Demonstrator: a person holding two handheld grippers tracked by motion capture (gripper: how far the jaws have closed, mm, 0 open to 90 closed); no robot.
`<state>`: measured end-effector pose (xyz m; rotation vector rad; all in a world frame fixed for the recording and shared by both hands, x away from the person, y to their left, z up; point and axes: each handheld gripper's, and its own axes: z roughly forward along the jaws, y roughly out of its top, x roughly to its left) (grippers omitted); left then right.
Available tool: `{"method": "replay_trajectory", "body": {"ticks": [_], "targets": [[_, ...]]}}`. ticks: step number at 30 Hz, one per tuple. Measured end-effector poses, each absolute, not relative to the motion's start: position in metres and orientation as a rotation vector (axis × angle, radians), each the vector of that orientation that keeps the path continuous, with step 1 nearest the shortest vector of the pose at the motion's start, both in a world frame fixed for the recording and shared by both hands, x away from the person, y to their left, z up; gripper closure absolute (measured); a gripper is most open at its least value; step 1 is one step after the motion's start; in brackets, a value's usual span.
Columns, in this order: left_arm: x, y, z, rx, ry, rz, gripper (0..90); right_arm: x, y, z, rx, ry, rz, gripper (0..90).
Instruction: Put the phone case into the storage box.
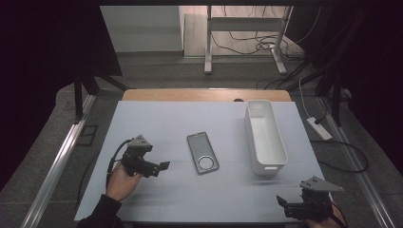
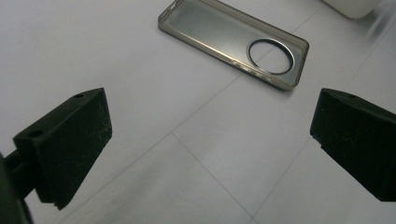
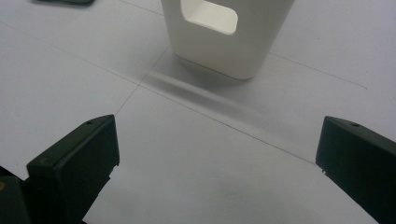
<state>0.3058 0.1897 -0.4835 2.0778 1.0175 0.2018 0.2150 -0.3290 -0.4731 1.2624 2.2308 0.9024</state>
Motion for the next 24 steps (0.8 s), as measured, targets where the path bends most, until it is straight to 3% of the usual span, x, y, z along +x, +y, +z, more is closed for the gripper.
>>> {"method": "replay_trajectory", "body": {"ticks": [24], "targets": [[0.364, 0.155, -0.476, 2.139, 0.960, 0.153, 0.0, 0.216, -0.329, -0.474, 1.271, 2.238, 0.904, 0.0]]}}
